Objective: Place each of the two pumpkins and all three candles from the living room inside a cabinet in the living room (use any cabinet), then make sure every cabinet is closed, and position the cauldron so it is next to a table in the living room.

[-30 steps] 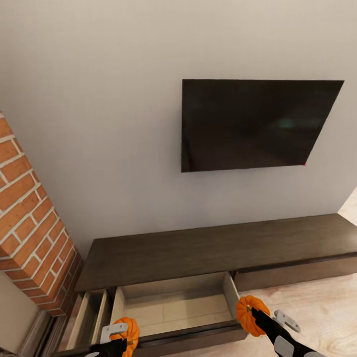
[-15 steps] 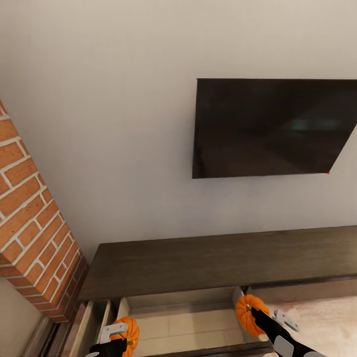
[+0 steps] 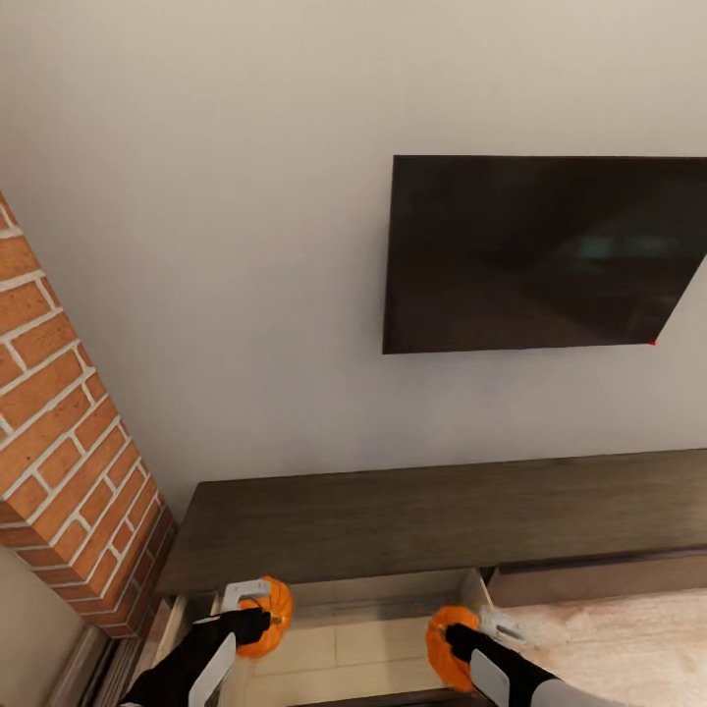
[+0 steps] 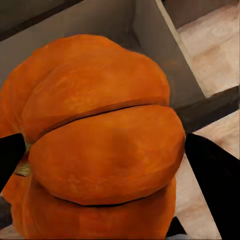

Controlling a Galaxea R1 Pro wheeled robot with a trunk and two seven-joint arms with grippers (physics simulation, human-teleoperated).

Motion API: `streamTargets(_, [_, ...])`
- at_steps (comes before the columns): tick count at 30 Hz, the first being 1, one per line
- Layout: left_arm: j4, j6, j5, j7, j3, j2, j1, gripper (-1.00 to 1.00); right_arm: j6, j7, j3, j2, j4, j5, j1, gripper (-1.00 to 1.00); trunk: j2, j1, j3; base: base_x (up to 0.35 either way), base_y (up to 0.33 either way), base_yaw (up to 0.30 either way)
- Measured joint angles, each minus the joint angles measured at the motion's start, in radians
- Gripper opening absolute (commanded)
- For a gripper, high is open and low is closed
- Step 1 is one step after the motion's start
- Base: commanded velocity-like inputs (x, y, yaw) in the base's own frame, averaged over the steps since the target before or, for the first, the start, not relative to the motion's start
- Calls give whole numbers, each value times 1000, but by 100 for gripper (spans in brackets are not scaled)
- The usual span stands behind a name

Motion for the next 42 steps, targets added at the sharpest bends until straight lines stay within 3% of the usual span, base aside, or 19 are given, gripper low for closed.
streamTargets(2, [-5, 39, 3, 2, -2, -8, -31, -100, 30, -134, 4, 49, -102, 69, -3, -100, 0, 0, 0, 0, 0, 0])
streamTargets(4, [-3, 57, 1, 10, -1, -23, -54, -100, 94, -220, 5, 72, -204, 106, -1, -100, 0, 0, 0, 0, 0, 0])
streamTargets(8, [3, 68, 3, 62, 0, -33, -73, -100, 299, -281, 1, 85, -322, 126, 1, -100, 0, 0, 0, 0, 0, 0])
streamTargets(11, [7, 72, 9, 75, -2, -44, -75, -100, 359, -290, -1, 86, -378, 140, -1, -100, 0, 0, 0, 0, 0, 0])
streamTargets(16, [5, 77, -1, 87, -3, -53, -76, -100, 381, -298, 2, 88, -435, 144, -1, -100, 0, 0, 0, 0, 0, 0])
streamTargets(19, [-11, 58, 4, 93, -23, -71, -79, -100, 375, -322, -14, 71, -444, 164, -7, -100, 0, 0, 0, 0, 0, 0])
streamTargets(24, [-29, 72, 7, 74, -39, -94, -78, -100, 367, -296, -17, 65, -442, 139, -12, -100, 0, 0, 0, 0, 0, 0])
streamTargets(33, [-56, 82, 8, 71, -37, -97, -78, -100, 372, -292, -24, 61, -441, 135, -14, -100, 0, 0, 0, 0, 0, 0])
streamTargets(42, [-53, 84, 12, 71, -34, -96, -78, -100, 373, -287, -23, 61, -442, 134, -14, -100, -63, 34, -28, 0, 0, 0])
